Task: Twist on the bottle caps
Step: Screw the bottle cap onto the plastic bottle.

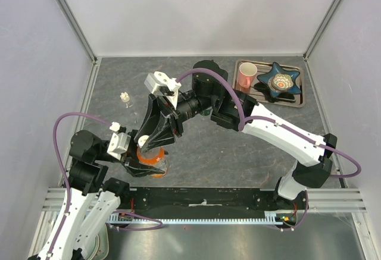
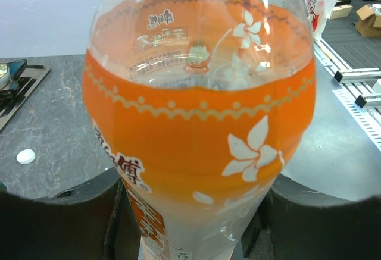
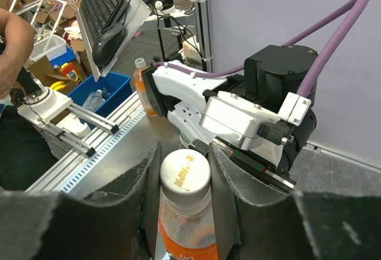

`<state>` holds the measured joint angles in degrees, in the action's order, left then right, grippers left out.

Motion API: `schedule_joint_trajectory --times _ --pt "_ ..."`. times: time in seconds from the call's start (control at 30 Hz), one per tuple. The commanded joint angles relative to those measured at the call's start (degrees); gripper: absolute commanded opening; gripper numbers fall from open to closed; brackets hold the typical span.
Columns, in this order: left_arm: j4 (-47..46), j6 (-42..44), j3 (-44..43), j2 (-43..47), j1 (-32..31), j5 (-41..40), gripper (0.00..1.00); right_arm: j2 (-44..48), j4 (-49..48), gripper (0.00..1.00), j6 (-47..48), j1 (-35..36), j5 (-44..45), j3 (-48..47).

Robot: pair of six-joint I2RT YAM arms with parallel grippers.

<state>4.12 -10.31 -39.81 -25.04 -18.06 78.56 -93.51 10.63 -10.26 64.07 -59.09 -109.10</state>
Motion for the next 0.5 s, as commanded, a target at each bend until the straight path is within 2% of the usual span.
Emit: schedule_joint_trajectory --times 0.0,0.27,0.47 --pt "-1.8 -2.8 -2.1 0.0 0.2 -2.1 0.02 0.1 0.0 0.34 0.6 0.0 -0.1 0.5" --pt "-2.4 -4.1 -2.1 0.1 0.2 -6.9 0.02 2.4 1.7 0.24 3.5 0.0 2.7 2.6" --pt "-3.9 -6.1 -1.9 0.3 0.3 -7.0 0.02 4.5 3.1 0.21 5.0 -0.5 4.5 4.2"
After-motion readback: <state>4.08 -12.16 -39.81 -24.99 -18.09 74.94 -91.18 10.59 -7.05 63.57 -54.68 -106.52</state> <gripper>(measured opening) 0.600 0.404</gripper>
